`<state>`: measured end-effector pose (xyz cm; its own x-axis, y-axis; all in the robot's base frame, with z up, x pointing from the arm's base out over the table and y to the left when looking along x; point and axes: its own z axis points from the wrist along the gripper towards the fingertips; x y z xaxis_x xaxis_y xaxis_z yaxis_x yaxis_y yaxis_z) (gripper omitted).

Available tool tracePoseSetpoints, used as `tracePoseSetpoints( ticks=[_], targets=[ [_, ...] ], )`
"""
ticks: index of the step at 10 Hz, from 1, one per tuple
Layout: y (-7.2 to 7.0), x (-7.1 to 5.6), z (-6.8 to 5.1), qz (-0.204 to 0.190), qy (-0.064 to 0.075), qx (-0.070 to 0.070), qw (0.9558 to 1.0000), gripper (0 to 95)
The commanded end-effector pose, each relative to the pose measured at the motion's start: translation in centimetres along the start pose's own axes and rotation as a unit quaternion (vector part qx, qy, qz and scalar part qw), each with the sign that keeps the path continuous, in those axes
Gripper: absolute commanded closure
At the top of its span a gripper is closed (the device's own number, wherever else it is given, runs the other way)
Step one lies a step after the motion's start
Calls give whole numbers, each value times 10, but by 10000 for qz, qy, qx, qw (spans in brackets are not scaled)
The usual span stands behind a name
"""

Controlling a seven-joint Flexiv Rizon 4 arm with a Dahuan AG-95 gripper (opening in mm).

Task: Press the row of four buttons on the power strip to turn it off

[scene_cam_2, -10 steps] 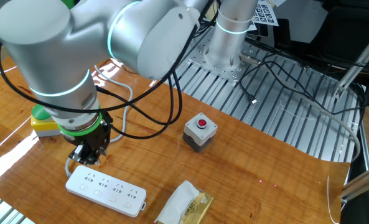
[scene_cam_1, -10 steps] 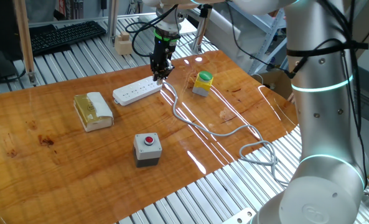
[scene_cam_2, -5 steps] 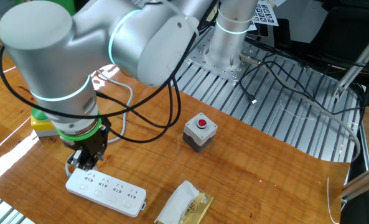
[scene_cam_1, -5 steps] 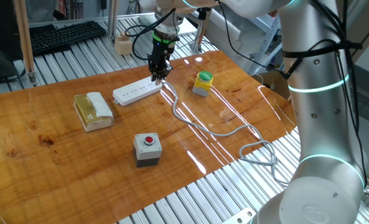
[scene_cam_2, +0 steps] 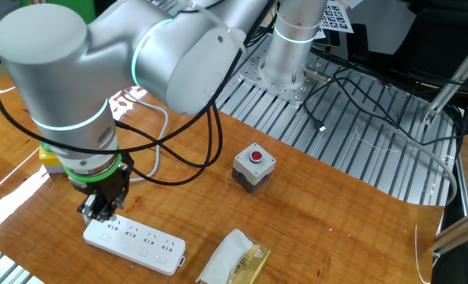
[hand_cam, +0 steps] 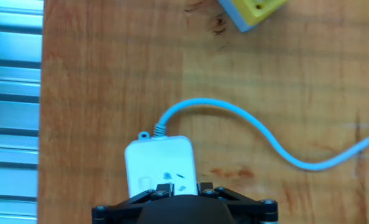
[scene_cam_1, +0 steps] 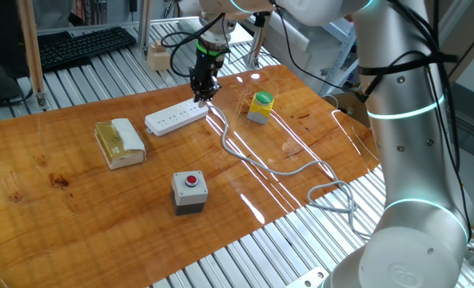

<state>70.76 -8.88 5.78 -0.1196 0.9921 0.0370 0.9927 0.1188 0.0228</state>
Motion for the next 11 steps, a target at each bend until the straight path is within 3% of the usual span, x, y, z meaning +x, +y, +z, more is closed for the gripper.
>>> tracePoseSetpoints(
  ticks=[1,11],
  targets=[
    [0,1,3,-9,24,-3,10000,760],
    [12,-2,12,-107,119,-64,9999,760]
  ],
)
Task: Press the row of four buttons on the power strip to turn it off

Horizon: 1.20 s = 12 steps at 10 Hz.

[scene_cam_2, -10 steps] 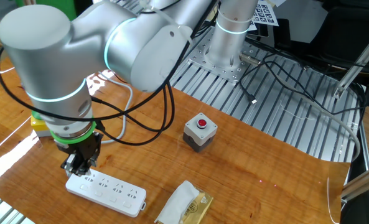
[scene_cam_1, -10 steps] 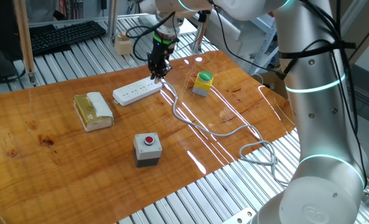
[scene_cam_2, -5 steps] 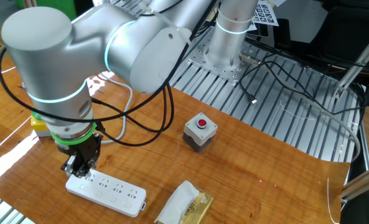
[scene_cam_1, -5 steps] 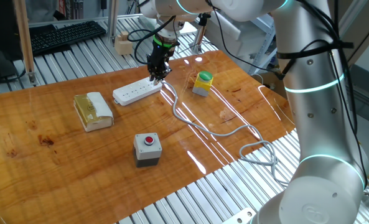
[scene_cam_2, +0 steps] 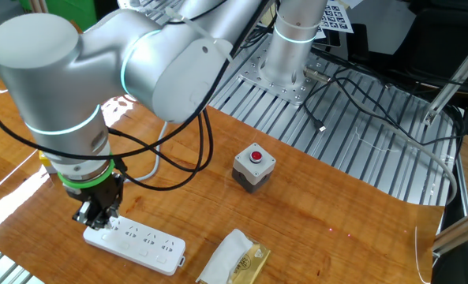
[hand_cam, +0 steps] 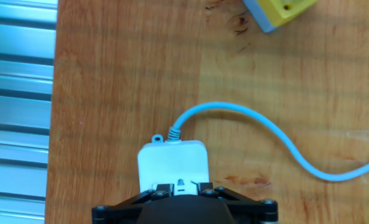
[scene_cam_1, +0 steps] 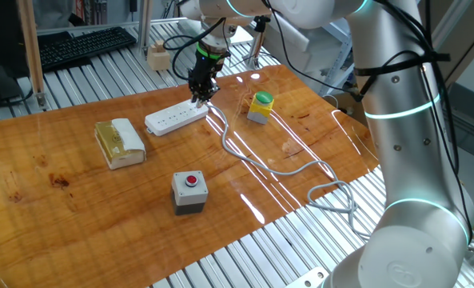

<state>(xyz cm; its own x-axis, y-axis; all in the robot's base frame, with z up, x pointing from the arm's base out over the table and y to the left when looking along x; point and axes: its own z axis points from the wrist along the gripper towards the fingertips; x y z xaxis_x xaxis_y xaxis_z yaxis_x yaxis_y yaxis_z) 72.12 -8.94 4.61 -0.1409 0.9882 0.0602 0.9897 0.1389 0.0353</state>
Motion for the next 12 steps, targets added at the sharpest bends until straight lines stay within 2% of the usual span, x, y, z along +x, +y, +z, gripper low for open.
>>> tracePoseSetpoints(
  ticks=[1,6,10,11,12],
  targets=[
    [1,0,3,13,-1,-32,10000,760],
    [7,8,7,102,-4,-82,9999,760],
    [10,9,7,62,6,-35,10000,760],
    [10,8,7,88,4,-19,10000,570],
    [10,8,7,91,0,-11,10000,570]
  ],
)
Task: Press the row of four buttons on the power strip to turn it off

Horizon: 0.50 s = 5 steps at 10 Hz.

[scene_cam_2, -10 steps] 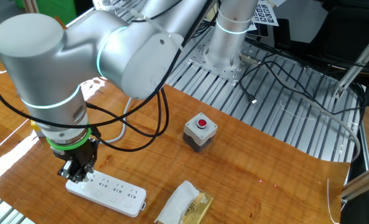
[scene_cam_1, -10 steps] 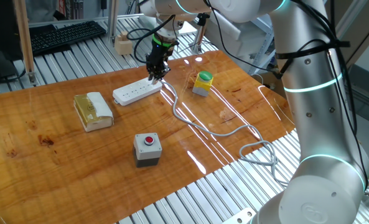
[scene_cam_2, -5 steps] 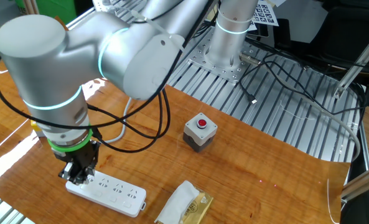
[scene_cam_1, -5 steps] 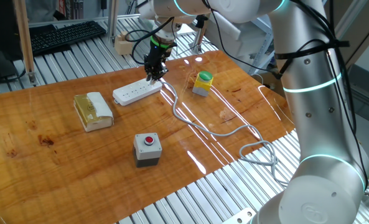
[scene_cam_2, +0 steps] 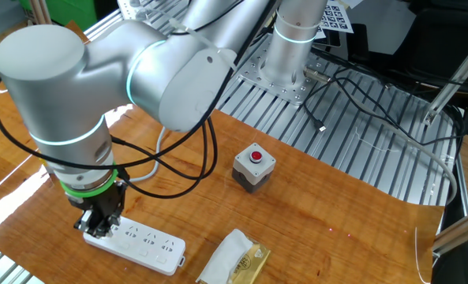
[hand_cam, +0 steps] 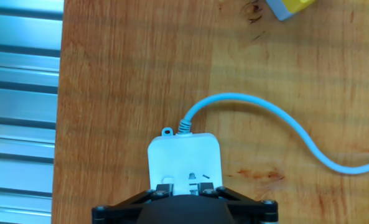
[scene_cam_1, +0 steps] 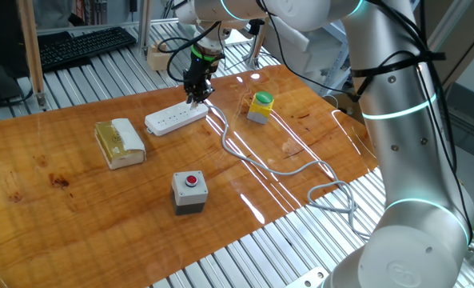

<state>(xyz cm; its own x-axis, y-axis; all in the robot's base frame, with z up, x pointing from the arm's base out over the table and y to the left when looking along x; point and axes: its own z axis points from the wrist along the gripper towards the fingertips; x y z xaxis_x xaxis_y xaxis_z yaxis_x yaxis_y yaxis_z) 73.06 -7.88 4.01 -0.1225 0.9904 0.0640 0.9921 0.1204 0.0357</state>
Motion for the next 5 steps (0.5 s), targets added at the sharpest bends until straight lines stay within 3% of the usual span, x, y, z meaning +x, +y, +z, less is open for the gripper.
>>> tracePoseSetpoints(
  ticks=[1,5],
  targets=[
    [0,0,0,17,-18,15,10000,380],
    [-1,0,0,70,-9,122,9999,380]
  ],
)
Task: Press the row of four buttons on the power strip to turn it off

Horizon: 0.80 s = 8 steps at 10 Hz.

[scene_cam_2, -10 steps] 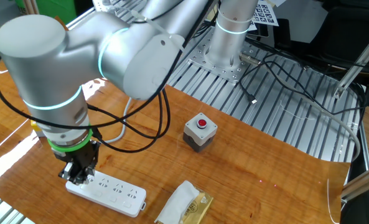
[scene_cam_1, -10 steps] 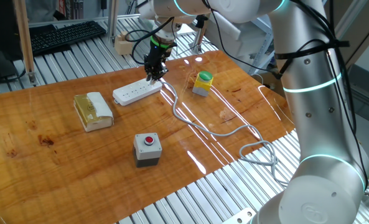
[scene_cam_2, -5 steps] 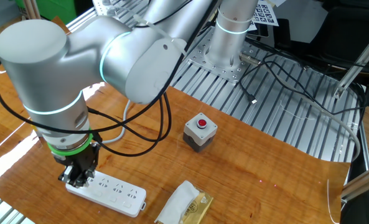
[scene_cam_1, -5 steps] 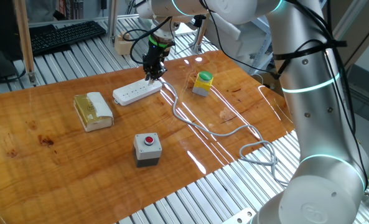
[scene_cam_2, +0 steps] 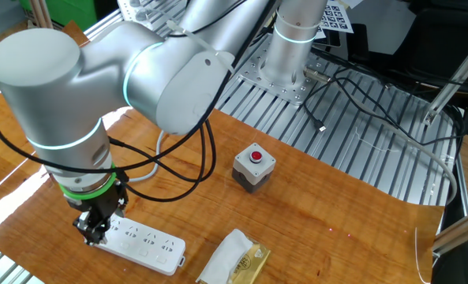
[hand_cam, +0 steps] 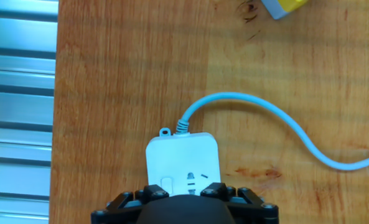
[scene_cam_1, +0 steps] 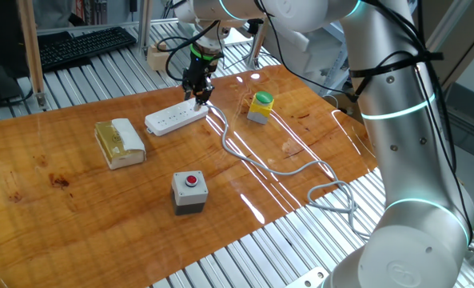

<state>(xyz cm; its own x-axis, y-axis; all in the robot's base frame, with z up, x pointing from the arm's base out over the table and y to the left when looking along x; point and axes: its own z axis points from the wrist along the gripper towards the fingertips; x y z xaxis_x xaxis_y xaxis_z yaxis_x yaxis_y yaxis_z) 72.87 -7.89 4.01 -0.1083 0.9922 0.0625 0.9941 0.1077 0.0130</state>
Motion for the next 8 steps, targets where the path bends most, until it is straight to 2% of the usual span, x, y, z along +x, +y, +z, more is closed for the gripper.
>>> tracePoseSetpoints(
  ticks=[1,6,7,8],
  targets=[
    [0,0,1,-10,5,32,10000,380],
    [-6,1,4,-26,-24,97,9999,380],
    [-7,1,4,-36,-27,102,9999,190],
    [-8,1,5,-55,-24,111,9999,190]
  ],
)
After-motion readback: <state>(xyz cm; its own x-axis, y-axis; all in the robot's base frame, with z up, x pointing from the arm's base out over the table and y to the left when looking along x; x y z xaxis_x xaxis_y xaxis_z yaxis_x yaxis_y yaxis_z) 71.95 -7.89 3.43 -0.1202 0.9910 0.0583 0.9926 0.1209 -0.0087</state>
